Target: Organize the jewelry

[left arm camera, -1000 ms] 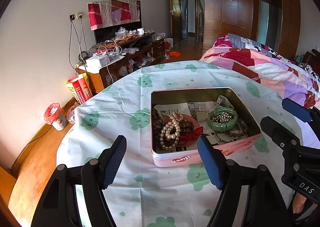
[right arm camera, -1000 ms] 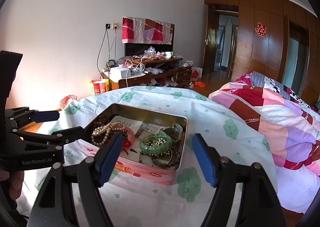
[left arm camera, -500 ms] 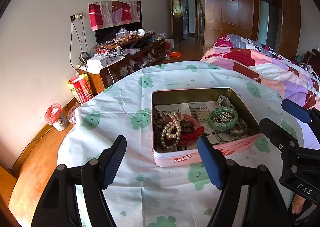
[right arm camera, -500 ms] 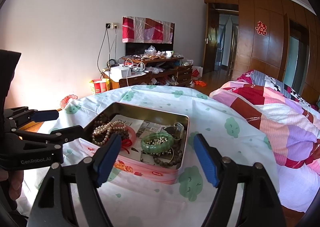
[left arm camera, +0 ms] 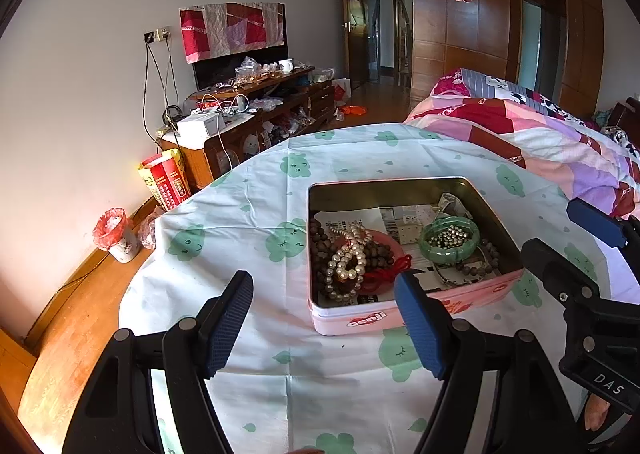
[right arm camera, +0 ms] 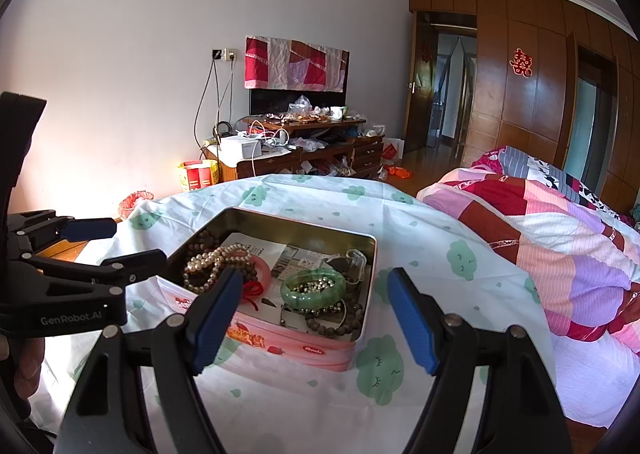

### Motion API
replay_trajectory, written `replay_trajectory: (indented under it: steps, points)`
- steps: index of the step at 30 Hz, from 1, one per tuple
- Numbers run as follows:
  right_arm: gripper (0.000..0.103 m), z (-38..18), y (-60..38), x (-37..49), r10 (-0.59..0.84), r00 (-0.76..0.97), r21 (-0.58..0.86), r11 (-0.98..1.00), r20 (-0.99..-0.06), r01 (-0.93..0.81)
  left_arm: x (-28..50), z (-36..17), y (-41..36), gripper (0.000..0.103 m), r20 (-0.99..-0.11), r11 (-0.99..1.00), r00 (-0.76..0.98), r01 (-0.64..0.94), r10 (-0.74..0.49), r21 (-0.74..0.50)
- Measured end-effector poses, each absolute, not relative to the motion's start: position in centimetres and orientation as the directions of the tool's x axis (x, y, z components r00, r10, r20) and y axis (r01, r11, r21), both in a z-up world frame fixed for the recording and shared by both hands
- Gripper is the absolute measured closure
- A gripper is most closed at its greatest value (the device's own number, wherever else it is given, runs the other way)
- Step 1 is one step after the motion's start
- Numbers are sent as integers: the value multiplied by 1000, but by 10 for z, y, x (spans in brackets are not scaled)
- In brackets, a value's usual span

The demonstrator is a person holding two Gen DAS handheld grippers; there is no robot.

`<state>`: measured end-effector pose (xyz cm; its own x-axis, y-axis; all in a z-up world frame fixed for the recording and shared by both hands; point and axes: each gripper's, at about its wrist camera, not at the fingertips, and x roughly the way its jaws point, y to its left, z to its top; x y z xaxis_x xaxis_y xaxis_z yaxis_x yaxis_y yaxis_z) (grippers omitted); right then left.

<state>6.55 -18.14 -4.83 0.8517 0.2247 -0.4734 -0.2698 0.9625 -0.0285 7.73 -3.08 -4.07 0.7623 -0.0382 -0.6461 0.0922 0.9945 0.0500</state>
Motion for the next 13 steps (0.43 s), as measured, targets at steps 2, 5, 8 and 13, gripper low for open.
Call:
replay_trajectory:
  steps: [2, 5, 8, 13]
  points:
    - [26, -48, -181, 66, 225, 852, -29, 963, -473, -270, 77, -41, -31, 30, -646, 995, 762, 90, -37, 50]
    - [26, -48, -181, 65, 225, 851, -29, 962, -474, -270, 78, -41, -31, 30, -644, 995, 764, 83, -32, 49]
    - [26, -49, -180, 65, 225, 851, -30, 962, -475, -272, 77, -42, -30, 29, -637, 995, 770, 83, -28, 56]
    - [23, -50, -183, 66, 226, 850, -21, 963, -477, -268, 76, -43, -32, 30, -636, 994, 770, 95, -36, 59]
